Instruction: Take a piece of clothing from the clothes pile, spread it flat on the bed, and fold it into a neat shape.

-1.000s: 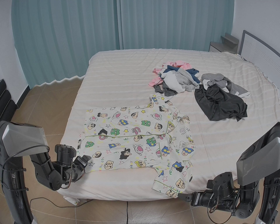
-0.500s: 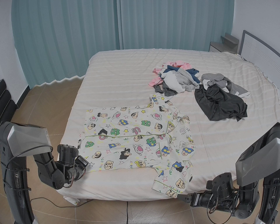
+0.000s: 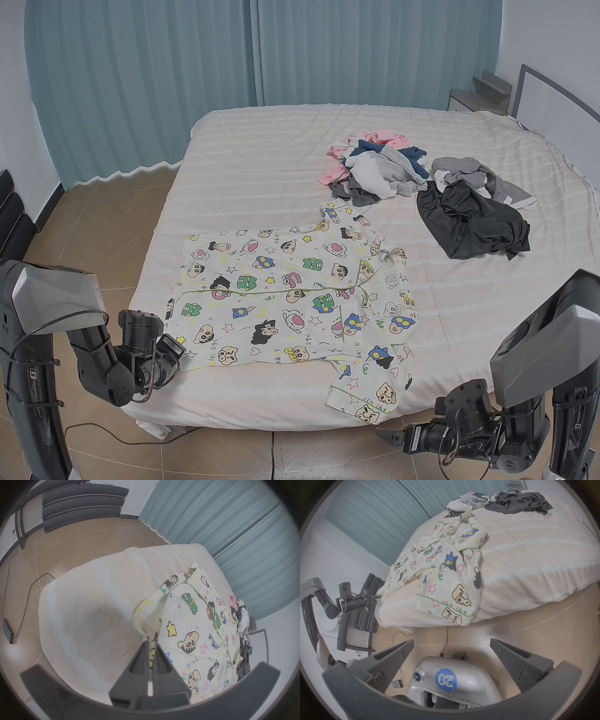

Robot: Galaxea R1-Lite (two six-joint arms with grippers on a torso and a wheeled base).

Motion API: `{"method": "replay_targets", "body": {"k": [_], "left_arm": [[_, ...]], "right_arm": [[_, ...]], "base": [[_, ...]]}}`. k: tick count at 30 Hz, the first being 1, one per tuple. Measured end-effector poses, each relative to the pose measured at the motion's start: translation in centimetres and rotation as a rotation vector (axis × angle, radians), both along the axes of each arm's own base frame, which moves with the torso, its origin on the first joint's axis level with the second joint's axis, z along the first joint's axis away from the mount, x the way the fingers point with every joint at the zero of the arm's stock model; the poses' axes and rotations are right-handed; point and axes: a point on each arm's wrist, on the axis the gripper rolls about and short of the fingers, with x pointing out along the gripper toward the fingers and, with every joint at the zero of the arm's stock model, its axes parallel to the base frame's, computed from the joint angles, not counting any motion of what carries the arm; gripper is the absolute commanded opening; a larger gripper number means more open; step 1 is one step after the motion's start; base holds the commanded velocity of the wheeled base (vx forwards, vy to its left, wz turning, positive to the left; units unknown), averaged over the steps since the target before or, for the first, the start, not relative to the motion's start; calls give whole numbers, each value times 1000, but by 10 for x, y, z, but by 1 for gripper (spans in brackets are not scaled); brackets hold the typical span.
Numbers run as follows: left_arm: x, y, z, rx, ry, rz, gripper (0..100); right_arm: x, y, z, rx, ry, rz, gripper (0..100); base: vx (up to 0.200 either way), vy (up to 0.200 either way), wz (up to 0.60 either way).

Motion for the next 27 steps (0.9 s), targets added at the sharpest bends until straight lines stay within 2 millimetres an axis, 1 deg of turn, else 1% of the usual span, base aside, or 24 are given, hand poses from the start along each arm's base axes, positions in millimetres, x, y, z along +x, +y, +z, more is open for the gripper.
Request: {"method": "replay_targets", "body": {"k": [2,7,13,16,21,27], "left_arm": [[-2,2,2,-6,0,2,0],[-10,5,9,-35,3,-22,0],[-13,14,15,-52,-6,-13,0],[-13,18,17,-80,-17,-26,0],[-16,24,20,-107,-27,-39,0],[-17,26,22,-109,-30,-34,0]], "right_arm": [[0,0,-5,-28,2,0,100],[10,4,-16,-61,-21,-25,100],[31,9,-23,-63,-78,-30,100],[42,13,-31,-68,-95,-30,100],[46,18,-43,-80,-90,-16,100],[51,21,-49,-76,-94,-18,100]], "base": [[0,0,0],[0,0,0],[0,0,0],[0,0,0],[0,0,0],[0,0,0]]}}
